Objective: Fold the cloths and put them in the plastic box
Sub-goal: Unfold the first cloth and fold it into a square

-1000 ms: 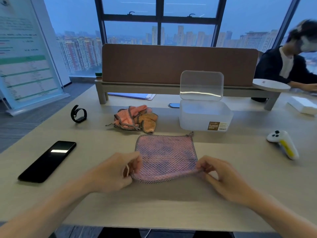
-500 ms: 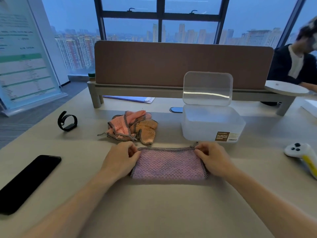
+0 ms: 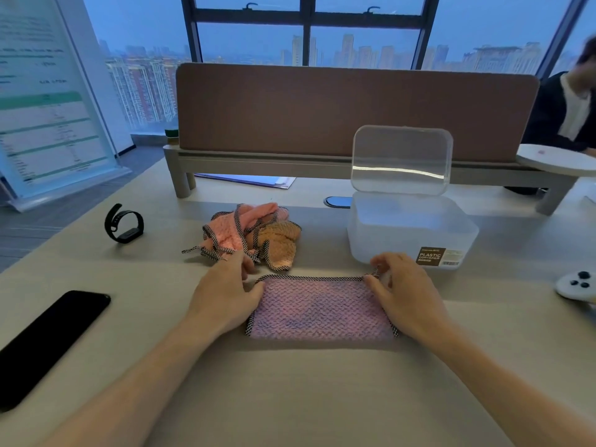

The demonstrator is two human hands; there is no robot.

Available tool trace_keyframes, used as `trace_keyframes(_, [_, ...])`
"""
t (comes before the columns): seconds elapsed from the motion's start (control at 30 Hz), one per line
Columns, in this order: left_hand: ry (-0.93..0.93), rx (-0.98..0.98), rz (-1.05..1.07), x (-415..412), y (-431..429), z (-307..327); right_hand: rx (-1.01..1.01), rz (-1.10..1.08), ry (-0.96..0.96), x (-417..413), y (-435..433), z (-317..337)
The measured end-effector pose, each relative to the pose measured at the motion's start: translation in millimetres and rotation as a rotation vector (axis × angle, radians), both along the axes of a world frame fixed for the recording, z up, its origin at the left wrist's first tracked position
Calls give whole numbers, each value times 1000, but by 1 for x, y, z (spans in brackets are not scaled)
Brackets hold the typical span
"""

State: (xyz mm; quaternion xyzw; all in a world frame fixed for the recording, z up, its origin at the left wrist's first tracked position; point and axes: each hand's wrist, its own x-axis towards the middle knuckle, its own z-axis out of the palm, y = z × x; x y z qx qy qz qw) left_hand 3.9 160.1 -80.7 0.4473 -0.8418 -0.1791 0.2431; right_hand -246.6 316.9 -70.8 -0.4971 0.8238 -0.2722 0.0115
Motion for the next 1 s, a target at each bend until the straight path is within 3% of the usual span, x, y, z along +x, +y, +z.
trace_keyframes(0.1, [-121,28,-20,-7,-4,6,-18,157,228,30,3,9])
trace_keyframes(0.2, [-198,141,-46,-18,-5,16,171,390,252,67,2,-5])
trace_keyframes(0.3, [-140,337,-102,-23,-3,27,317,393,213,74,-1,-26])
trace_keyframes(0.5, [111,573,-110,-23,7,37,333,399,230,72,-3,-28])
trace_keyframes(0.6, [240,557,-71,-35,8,54,232,436,23,69,2,-15])
trace_keyframes(0.67, [328,607,-88,-51,10,70,-11,375,-180,63,7,1])
trace_keyframes(0.77, [314,587,-115,-84,21,83,-312,184,-570,52,16,30])
trace_keyframes(0.87, [258,642,-136,-115,35,80,-227,154,-1005,44,22,46])
trace_keyframes(1.0, [184,684,-183,-140,52,69,-27,117,-1033,36,28,41])
